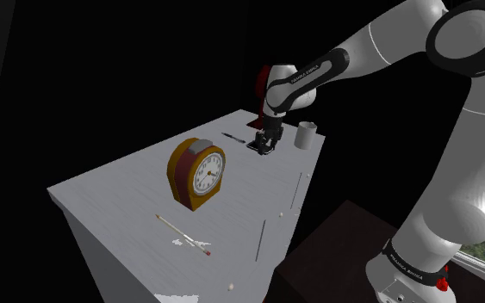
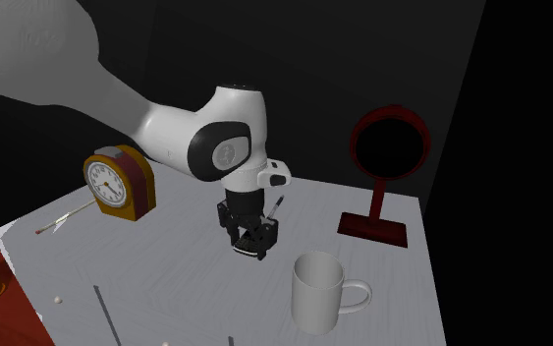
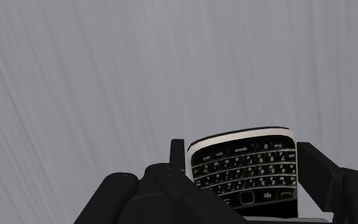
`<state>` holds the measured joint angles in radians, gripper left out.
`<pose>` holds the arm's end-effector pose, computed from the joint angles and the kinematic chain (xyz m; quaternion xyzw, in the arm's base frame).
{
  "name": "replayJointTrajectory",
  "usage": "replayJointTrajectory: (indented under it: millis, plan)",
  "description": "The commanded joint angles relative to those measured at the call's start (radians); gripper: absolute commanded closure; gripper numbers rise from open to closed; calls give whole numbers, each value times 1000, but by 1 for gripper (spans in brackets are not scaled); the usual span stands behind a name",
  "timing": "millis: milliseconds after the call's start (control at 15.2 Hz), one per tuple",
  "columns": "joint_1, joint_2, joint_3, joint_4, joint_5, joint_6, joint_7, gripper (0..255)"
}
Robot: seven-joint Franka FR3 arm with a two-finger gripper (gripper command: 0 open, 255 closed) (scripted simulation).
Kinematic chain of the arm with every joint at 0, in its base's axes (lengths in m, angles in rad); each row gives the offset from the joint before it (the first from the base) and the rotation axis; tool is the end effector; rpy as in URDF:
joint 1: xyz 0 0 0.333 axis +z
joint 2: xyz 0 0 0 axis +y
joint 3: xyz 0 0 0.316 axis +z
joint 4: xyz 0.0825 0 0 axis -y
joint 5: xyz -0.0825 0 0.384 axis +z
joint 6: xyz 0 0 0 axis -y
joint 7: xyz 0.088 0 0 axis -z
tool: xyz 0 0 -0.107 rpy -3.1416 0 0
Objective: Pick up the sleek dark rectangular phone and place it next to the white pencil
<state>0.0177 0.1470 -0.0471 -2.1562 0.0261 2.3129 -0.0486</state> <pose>0.5574 -0.0156 0.3320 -1.0000 -0.0011 -0.0052 0.0060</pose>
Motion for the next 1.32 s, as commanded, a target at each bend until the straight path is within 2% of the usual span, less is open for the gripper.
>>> replayJointTrajectory:
  millis: [0,990,1254]
  plan:
    - [0,-8,0,4,-1,-12,1,255]
    - [1,-105,-1,97,-9,-202,8,255]
    - [44,-184,40,1,-13,-184,94,255]
